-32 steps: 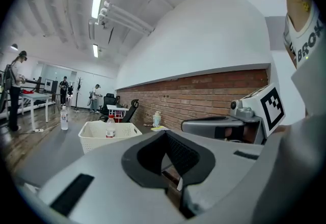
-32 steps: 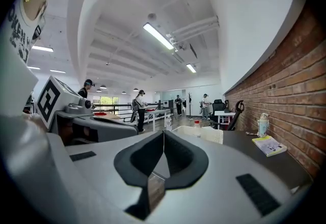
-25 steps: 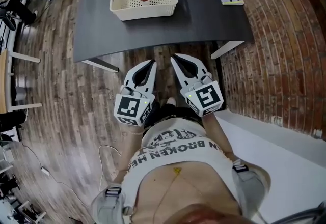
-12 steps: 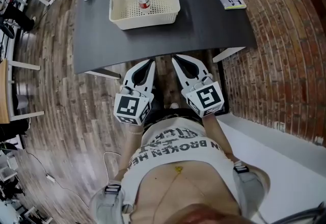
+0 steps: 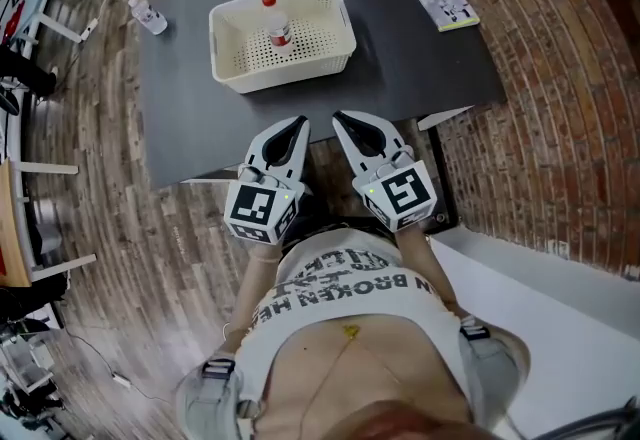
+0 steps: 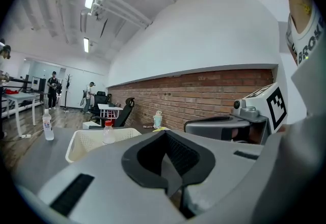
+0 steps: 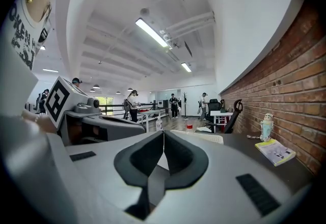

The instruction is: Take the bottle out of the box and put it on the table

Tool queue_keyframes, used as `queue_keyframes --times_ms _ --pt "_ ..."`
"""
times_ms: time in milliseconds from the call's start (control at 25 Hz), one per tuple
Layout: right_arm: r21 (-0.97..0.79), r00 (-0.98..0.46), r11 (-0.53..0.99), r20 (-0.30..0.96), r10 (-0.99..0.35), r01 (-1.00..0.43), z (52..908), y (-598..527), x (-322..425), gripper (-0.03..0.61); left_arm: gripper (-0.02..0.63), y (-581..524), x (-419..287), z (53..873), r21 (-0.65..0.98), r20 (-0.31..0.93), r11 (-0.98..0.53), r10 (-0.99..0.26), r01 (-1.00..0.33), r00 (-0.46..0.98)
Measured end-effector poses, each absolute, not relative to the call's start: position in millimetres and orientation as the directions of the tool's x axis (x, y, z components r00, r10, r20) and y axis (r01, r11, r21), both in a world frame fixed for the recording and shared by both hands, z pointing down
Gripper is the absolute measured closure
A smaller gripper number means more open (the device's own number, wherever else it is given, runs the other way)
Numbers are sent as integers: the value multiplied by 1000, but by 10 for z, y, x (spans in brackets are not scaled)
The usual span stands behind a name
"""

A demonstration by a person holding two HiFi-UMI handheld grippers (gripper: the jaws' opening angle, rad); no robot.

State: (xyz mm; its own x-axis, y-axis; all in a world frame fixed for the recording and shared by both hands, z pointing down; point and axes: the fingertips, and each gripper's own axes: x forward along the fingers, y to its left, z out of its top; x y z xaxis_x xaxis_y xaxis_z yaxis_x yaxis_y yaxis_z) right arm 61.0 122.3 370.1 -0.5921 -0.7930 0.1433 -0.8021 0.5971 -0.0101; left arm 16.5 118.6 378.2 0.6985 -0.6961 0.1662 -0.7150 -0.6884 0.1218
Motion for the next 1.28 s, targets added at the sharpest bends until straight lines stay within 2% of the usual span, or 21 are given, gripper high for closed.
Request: queue_keyframes --times_ms 600,1280 --pt "-16 -543 549 177 -821 -835 3840 782 337 569 606 774 -93 3893 144 178 -734 -640 -663 747" --pt "-25 -534 540 196 -822 -841 3942 534 -71 569 606 578 -500 3906 148 167 -734 -642 -662 749"
